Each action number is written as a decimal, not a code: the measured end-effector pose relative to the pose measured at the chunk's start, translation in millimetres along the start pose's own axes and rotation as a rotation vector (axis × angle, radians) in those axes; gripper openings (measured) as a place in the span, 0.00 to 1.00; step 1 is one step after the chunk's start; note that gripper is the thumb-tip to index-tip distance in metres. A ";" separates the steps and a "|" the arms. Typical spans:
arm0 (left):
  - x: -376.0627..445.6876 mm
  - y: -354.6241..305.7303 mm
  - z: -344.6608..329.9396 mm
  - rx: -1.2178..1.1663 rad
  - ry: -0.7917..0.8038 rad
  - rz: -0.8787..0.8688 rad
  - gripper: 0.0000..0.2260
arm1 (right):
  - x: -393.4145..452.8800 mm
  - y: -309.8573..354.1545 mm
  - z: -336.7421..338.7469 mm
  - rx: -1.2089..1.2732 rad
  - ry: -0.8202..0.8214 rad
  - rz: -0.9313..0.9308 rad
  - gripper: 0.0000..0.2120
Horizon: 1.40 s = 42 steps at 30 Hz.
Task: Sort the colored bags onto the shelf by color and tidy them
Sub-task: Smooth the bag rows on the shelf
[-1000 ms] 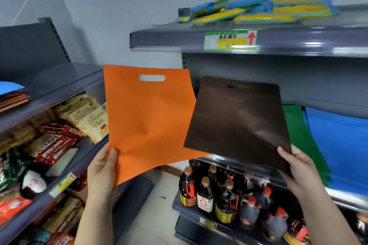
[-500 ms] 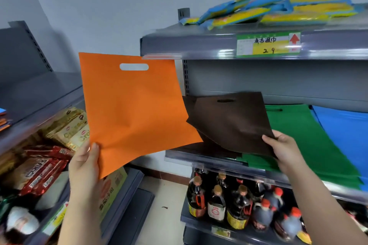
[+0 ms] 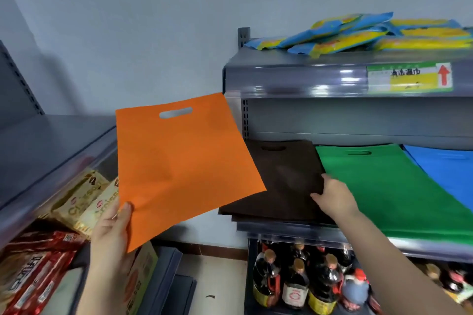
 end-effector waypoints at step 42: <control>-311.9 34.2 -408.8 0.032 0.791 0.170 0.18 | -142.7 -382.0 195.0 0.800 -0.372 -0.330 0.15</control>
Point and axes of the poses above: each hand's wrist, its own x-axis towards the middle knuckle, its own z-axis out of the back of the hand, y = z × x, the point moved 5 cm from there along x, towards the middle knuckle, and after that the axes turned 8 degrees about -z, right-handed, at the moved point
